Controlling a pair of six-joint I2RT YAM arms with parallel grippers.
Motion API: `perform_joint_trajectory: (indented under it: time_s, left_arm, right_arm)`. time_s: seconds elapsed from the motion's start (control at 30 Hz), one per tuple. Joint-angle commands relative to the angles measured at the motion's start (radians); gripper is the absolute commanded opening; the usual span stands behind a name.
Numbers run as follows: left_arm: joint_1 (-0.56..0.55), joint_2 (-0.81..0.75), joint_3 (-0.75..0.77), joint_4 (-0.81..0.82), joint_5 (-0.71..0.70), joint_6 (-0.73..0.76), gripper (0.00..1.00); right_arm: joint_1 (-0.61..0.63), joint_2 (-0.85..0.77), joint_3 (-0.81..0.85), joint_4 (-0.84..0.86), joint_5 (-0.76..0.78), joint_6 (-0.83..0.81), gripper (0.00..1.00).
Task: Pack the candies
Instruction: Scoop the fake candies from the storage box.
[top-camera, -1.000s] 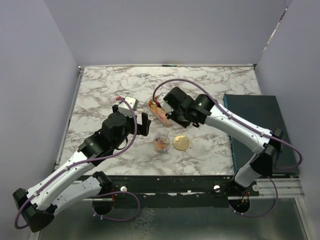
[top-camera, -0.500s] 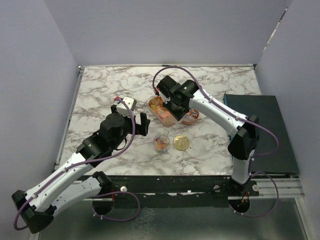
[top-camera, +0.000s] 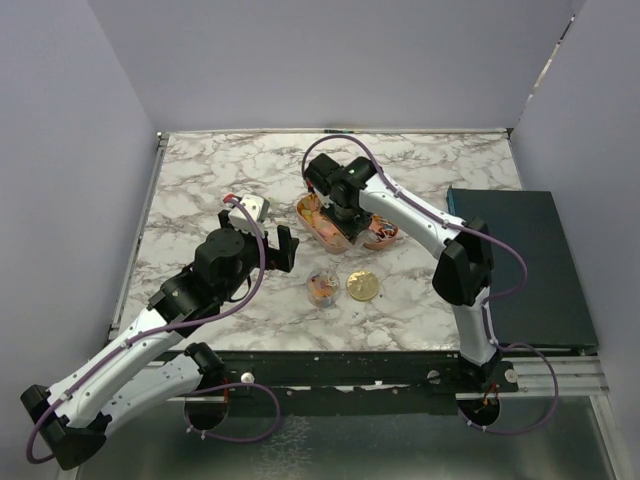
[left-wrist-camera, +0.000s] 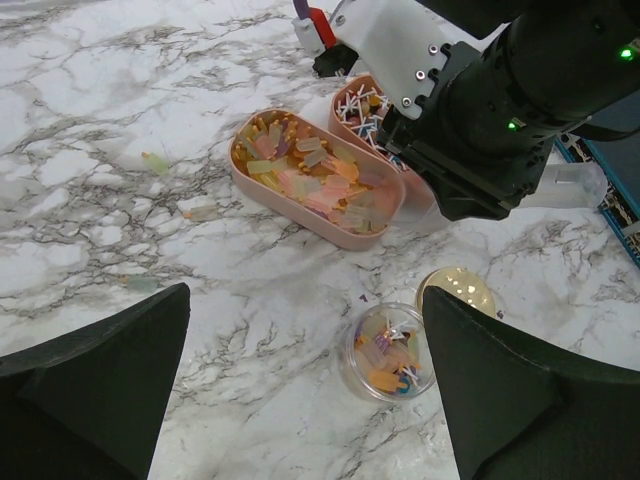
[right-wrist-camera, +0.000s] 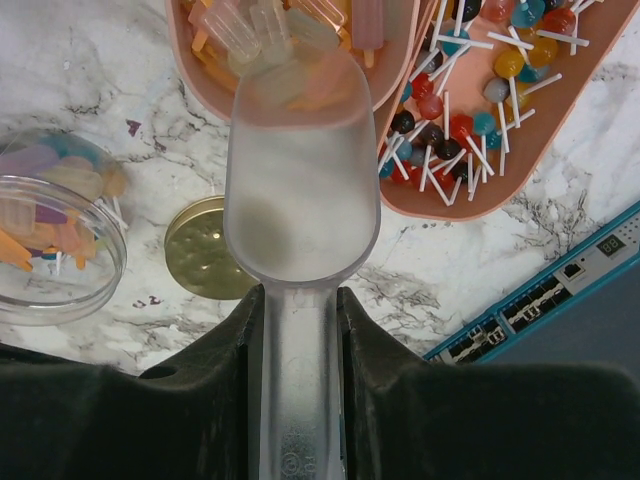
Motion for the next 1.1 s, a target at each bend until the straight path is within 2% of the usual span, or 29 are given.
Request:
perform_joint_trajectory:
  time_s: [0.0, 0.73, 0.93, 1.07]
  left_arm:
    - [0.0, -0.016, -0.005, -0.008, -0.011, -0.006, 0.99]
    - [-0.01, -0.014, -0.006, -0.012, -0.028, -0.002, 0.99]
    - [-0.01, -0.013, -0.005, -0.012, -0.03, -0.001, 0.99]
    - [-0.009, -0.011, -0.006, -0.013, -0.03, -0.003, 0.99]
  right_arm:
    - [-0.011, 0.049, 0.049, -0.031, 0.013, 0.02, 0.01]
    - [-0.052, 0.223, 0.199, 0.007, -0.017, -0.006, 0.01]
    - [-0.052, 0.176, 0.169, 0.031, 0.003, -0.006, 0.0]
    - [-0.05, 0.111, 0.123, 0.05, -0.045, -0.006, 0.01]
